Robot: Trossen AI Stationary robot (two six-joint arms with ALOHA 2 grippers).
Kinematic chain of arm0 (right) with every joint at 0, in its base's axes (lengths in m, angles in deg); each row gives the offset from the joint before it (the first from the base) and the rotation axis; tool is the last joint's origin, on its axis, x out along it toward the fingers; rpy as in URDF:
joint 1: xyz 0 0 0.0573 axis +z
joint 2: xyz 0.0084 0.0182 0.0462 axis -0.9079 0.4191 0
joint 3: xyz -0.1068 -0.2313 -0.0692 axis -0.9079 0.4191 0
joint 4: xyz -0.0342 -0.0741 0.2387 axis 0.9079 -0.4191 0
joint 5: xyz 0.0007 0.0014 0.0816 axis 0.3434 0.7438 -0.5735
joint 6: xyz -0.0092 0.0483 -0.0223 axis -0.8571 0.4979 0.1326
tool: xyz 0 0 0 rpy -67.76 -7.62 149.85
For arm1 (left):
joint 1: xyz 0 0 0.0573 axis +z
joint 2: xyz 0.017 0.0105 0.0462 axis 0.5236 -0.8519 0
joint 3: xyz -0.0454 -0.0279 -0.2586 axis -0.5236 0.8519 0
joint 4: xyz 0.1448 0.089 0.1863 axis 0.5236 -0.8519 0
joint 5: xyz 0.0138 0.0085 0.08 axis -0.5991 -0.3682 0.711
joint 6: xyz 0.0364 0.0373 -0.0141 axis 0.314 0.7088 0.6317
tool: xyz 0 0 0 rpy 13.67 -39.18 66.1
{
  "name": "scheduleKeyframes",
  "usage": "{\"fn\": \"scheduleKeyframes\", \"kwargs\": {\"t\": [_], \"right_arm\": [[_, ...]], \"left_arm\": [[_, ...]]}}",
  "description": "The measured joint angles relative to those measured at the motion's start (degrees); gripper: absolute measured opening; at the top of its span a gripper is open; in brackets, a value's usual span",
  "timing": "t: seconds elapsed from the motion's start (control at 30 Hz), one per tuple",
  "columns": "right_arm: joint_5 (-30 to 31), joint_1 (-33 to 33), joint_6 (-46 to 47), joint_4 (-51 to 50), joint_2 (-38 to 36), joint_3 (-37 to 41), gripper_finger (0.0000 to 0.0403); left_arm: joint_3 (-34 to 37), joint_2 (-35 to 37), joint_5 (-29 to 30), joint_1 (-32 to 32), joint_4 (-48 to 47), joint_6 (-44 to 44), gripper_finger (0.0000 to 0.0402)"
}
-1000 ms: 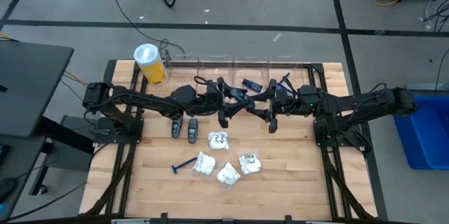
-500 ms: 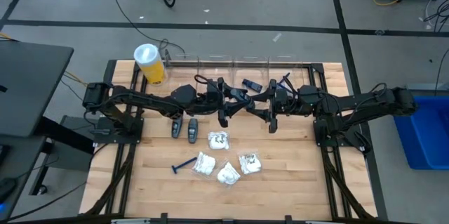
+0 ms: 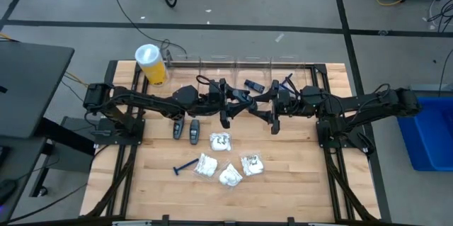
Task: Pick & Place Travel size toiletries
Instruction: Put the black deodorant into the middle left transparent bin
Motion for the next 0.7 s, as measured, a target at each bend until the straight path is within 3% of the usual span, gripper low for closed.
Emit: {"fn": "scheduleKeyframes", "kwargs": {"t": [0.7], "right_arm": [[0.0, 0.0, 0.1, -0.1, -1.3, 0.0, 0.0300]], "left_arm": [[0.1, 0.0, 0.0, 0.2, -0.1, 1.2, 0.0214]]}}
